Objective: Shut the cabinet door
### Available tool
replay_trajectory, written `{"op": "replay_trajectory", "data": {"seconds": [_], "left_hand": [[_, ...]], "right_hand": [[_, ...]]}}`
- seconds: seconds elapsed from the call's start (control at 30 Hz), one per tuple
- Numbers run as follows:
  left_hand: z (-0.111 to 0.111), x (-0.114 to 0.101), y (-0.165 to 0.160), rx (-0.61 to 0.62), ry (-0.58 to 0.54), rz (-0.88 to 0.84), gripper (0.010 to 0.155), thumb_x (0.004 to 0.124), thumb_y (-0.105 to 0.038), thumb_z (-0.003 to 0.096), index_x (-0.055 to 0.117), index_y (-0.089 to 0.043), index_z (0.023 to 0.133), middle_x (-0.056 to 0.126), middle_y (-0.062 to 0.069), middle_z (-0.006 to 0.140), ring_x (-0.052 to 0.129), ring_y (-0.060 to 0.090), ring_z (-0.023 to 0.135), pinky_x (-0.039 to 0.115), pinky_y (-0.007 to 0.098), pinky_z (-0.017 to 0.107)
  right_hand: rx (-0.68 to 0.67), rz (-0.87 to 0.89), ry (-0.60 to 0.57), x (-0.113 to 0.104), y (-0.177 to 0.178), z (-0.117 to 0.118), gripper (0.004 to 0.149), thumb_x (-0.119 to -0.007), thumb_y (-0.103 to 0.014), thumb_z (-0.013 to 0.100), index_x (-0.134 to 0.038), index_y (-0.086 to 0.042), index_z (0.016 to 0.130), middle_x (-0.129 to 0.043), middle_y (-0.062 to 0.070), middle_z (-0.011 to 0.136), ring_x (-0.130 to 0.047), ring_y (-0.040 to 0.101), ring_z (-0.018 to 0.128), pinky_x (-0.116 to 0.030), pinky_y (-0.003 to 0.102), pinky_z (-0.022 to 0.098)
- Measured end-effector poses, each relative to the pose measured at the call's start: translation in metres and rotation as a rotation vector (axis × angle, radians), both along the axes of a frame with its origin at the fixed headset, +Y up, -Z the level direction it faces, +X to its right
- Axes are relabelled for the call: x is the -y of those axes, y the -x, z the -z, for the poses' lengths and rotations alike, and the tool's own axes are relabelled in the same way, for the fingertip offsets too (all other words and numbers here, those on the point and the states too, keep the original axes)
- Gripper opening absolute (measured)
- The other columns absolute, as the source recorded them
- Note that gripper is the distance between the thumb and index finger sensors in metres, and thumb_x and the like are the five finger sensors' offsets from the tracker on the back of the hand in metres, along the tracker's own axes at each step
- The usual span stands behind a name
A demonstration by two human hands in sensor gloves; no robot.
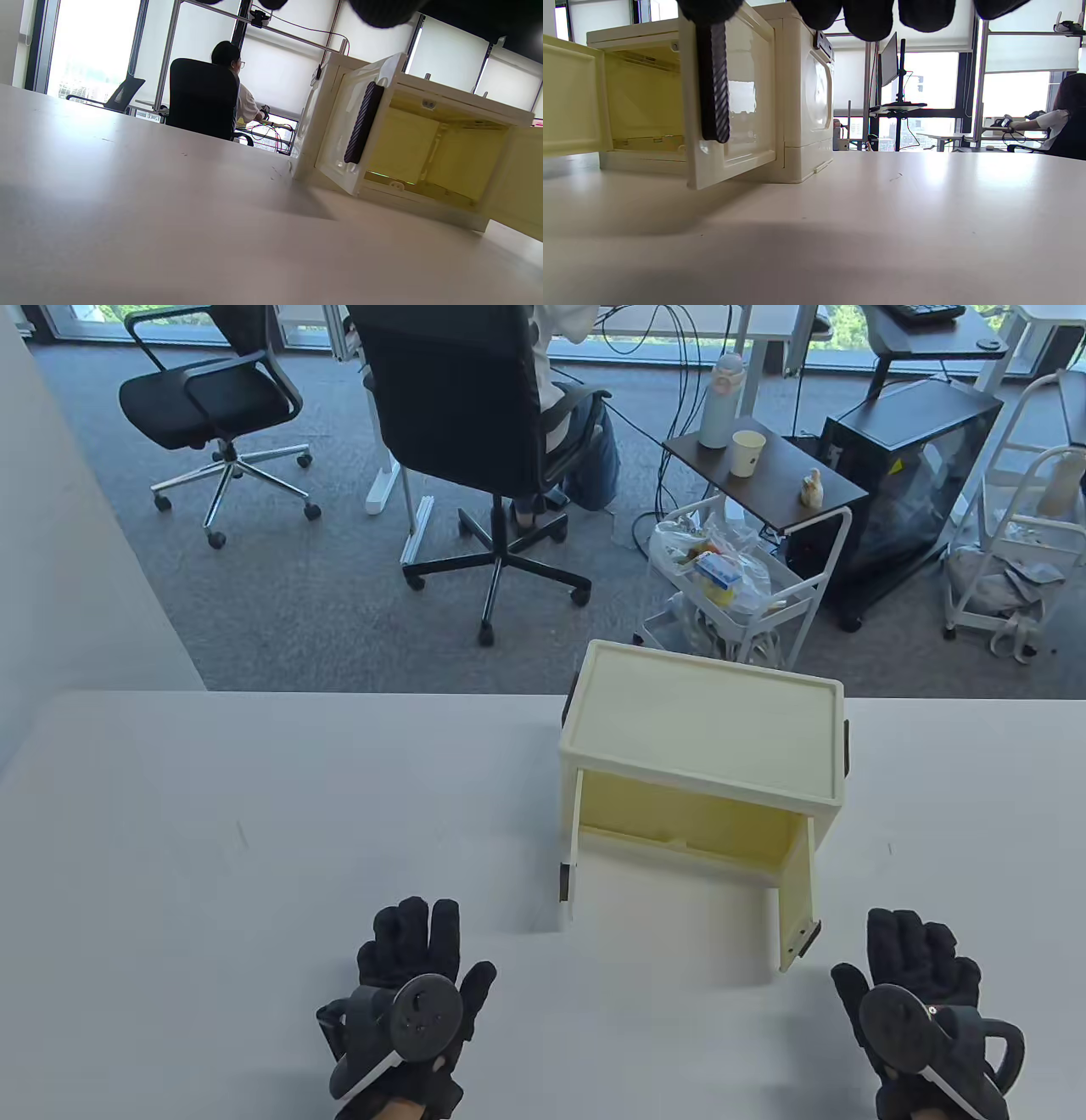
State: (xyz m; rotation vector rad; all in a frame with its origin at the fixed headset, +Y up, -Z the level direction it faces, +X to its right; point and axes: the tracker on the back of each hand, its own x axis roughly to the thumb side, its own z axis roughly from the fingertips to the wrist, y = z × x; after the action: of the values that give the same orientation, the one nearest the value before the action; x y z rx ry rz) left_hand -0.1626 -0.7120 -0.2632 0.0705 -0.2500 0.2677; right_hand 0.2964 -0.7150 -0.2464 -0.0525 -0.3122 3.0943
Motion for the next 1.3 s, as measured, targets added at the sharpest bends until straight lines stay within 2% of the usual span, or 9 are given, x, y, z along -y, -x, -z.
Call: {"op": "replay_trajectory", "data": {"seconds": [0.23,0.73,0.93,1.07,1.3], "left_hand": [[-0.003,-0.001,-0.004,0.008,0.003,-0.003,0.078,0.058,-0.05,0.0619,0.03,-0.002,0.117,0.025,0.04,0.113,0.032,0.069,0.102,0.035,0.082,0.064],[-0.001,0.004,-0.01,0.029,0.046,-0.062,0.078,0.058,-0.05,0.0619,0.03,-0.002,0.117,0.029,0.041,0.113,0.037,0.069,0.102,0.038,0.081,0.065],[0.003,0.003,-0.019,0.043,0.051,-0.085,0.076,0.059,-0.049,0.0616,0.037,0.0,0.116,0.039,0.039,0.112,0.05,0.066,0.101,0.045,0.079,0.065],[0.008,0.008,-0.027,0.052,0.105,-0.085,0.078,0.062,-0.05,0.061,0.039,0.002,0.115,0.046,0.038,0.111,0.064,0.061,0.097,0.054,0.075,0.065],[0.026,0.0,-0.043,0.053,0.142,-0.064,0.071,0.065,-0.047,0.0603,0.052,0.001,0.111,0.062,0.032,0.106,0.081,0.051,0.089,0.066,0.069,0.062]], "right_hand": [[0.005,0.029,-0.029,-0.004,-0.003,-0.008,0.073,-0.057,-0.049,0.059,-0.038,-0.002,0.112,-0.042,0.03,0.114,-0.044,0.06,0.1,-0.045,0.077,0.068],[-0.004,0.048,-0.048,-0.007,-0.004,-0.007,0.072,-0.057,-0.049,0.059,-0.041,-0.002,0.112,-0.043,0.03,0.114,-0.045,0.06,0.1,-0.045,0.078,0.067],[0.003,0.064,-0.057,-0.009,-0.01,-0.007,0.072,-0.058,-0.049,0.059,-0.041,-0.002,0.112,-0.043,0.031,0.114,-0.045,0.061,0.1,-0.045,0.078,0.067],[0.005,0.091,-0.066,-0.011,-0.013,-0.007,0.072,-0.058,-0.049,0.059,-0.042,-0.002,0.112,-0.044,0.031,0.114,-0.045,0.061,0.1,-0.044,0.079,0.067],[-0.017,0.098,-0.067,-0.013,-0.013,-0.005,0.072,-0.058,-0.049,0.059,-0.045,-0.002,0.111,-0.045,0.03,0.114,-0.045,0.061,0.1,-0.044,0.079,0.066]]}}
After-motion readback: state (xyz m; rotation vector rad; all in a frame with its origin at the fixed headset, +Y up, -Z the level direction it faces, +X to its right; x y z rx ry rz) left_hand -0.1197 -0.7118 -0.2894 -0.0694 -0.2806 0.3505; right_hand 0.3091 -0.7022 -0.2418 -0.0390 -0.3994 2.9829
